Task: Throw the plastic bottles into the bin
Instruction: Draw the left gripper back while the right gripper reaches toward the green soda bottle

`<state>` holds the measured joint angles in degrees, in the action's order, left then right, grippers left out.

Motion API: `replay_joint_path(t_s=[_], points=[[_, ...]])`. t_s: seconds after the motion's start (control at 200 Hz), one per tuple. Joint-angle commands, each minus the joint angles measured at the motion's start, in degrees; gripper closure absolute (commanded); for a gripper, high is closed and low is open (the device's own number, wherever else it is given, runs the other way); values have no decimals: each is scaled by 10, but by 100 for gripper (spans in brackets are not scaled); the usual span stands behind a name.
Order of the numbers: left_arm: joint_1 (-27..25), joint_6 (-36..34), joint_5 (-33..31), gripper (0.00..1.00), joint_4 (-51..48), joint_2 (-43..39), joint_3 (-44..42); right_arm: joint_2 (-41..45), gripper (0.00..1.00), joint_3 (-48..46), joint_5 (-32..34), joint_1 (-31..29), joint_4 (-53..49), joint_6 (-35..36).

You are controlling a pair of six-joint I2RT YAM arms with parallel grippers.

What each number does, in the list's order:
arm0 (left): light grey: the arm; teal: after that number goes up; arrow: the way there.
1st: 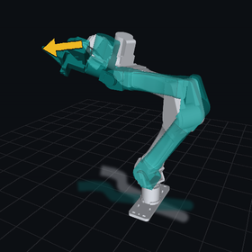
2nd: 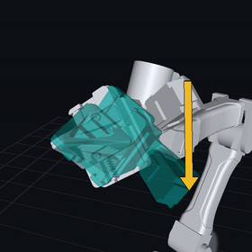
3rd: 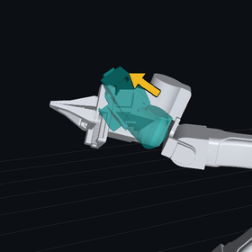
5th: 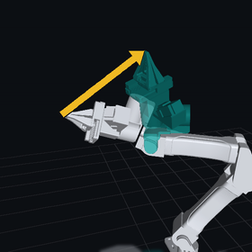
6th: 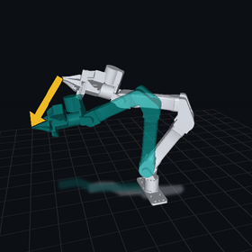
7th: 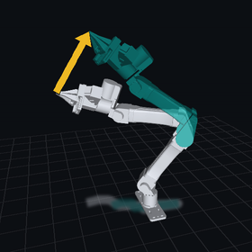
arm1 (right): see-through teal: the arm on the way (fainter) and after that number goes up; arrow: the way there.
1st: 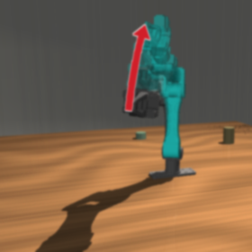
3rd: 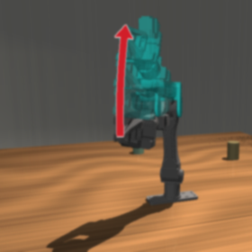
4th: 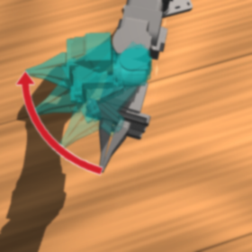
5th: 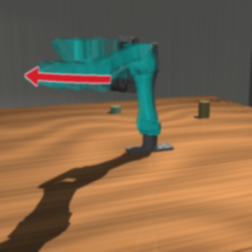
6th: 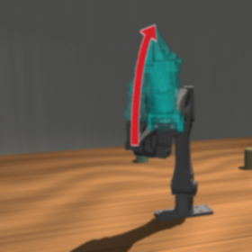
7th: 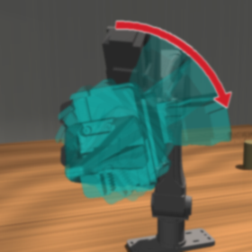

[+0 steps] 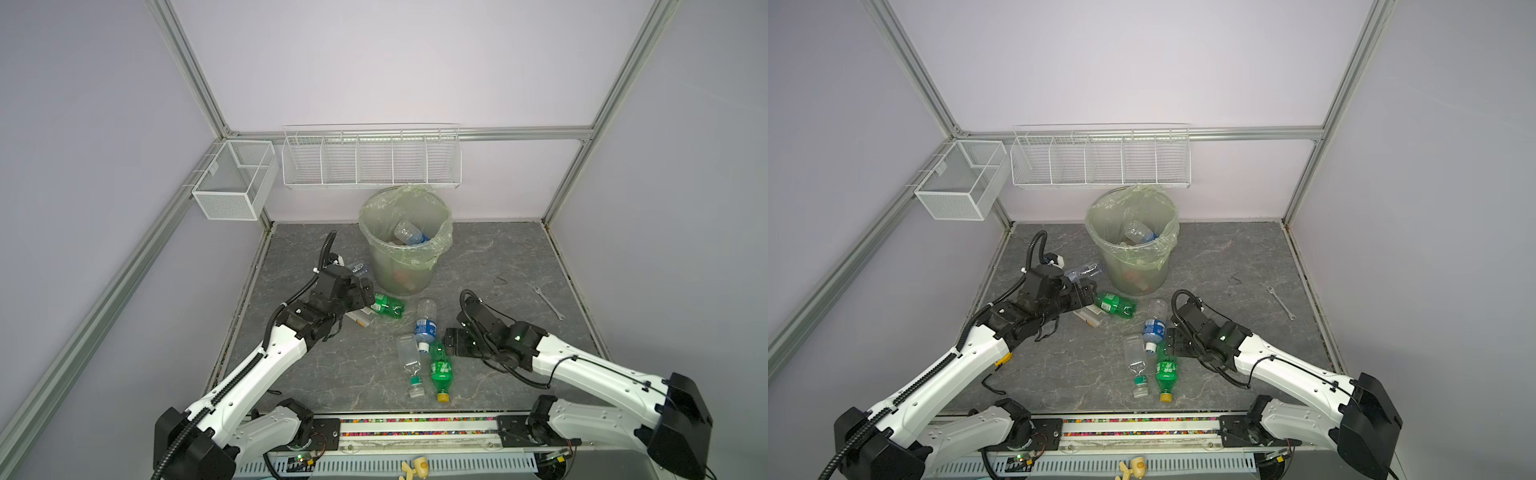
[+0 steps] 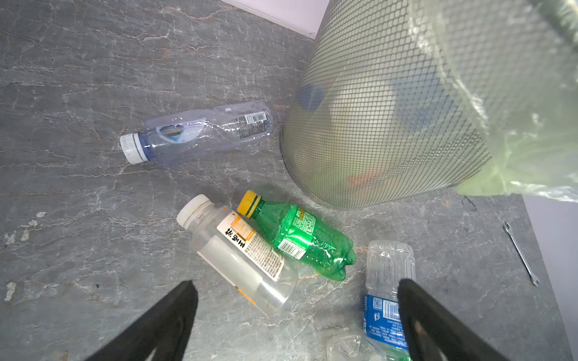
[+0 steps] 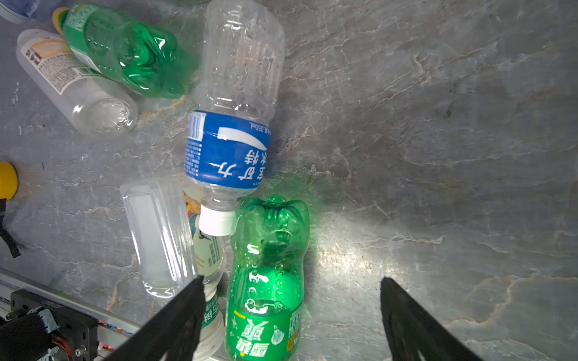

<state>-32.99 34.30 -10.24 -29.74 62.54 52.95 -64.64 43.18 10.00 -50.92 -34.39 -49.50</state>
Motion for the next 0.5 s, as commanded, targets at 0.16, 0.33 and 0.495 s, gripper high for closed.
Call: replay_joint_path(t_s=[0.16,0.33,0.495], points=[[2,5,-5,1,15,3,-6,-9,11,-18,1,-30,19,-39],[2,9,-4,1,17,3,-13,-26,12,-21,9,-52,26,-56],[2,11,-5,1,17,-4,-16,-62,11,-19,8,-74,42,-67]])
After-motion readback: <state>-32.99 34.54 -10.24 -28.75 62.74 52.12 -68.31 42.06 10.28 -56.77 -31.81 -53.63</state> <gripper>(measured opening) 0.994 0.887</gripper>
